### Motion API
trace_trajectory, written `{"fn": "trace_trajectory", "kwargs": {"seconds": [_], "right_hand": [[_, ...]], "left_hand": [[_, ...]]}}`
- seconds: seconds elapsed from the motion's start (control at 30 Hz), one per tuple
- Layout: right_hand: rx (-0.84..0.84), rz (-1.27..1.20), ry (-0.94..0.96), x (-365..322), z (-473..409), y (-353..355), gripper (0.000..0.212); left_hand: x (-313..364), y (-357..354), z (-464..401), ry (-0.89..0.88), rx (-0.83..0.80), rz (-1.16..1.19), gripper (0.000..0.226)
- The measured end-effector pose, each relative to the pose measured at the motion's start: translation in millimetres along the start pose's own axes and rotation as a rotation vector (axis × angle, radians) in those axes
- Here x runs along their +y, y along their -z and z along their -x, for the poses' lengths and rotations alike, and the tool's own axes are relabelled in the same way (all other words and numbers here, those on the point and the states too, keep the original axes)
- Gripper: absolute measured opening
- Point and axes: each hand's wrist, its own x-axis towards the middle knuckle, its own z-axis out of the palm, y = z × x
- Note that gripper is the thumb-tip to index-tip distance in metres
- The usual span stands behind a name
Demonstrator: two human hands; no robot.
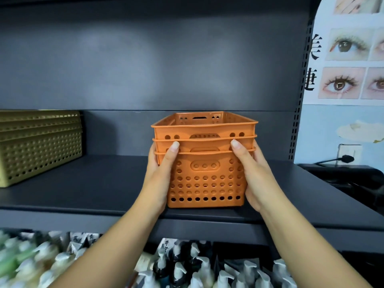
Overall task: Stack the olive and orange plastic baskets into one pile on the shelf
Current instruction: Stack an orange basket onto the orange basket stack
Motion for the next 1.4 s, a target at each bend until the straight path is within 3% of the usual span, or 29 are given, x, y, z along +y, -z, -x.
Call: {"fn": "trace_trajectory", "kwargs": {"seconds": [0.17,0.4,0.57,0.73,0.83,1.07,1.2,1.33,1.4], "right_hand": [[-0.077,-0.051,0.111,-15.6,22.2,-80.7,0.053],[-0.172,-0.16,0.18,-34.0,78.0,-233.9,0.046],[-0.277,-0.238,0.233,-29.5,114.6,-344.8,0.038],[-0.361,-0.282,0.221,-21.0,126.0,-432.3,0.038],[-0.395,-0.28,0.201,-11.6,122.8,-477.0,0.047],[-0.477,-0.325,0.134,38.3,85.1,-569.3,0.05],[-0.436,-0.339,0.125,65.5,49.7,-619.0,0.055],[-0.384,-0.298,0.088,94.2,21.9,-660.2,0.064],[-0.36,-0.259,0.059,109.0,9.9,-673.6,0.065]], "left_hand": [[53.6,66.1,19.0,-0.153,0.094,-0.009,0.033],[159.7,205.3,66.3,-0.336,0.146,-0.106,0.058],[222.3,306.1,106.3,-0.435,0.213,-0.161,0.043],[262.0,386.1,121.1,-0.45,0.321,-0.23,0.063],[272.0,426.3,120.5,-0.463,0.352,-0.254,0.079],[268.7,519.3,87.9,-0.434,0.435,-0.259,0.08],[267.1,563.6,42.6,-0.381,0.46,-0.298,0.077],[252.8,611.5,0.1,-0.289,0.484,-0.246,0.09],[240.2,632.2,-16.8,-0.237,0.478,-0.233,0.083]]}}
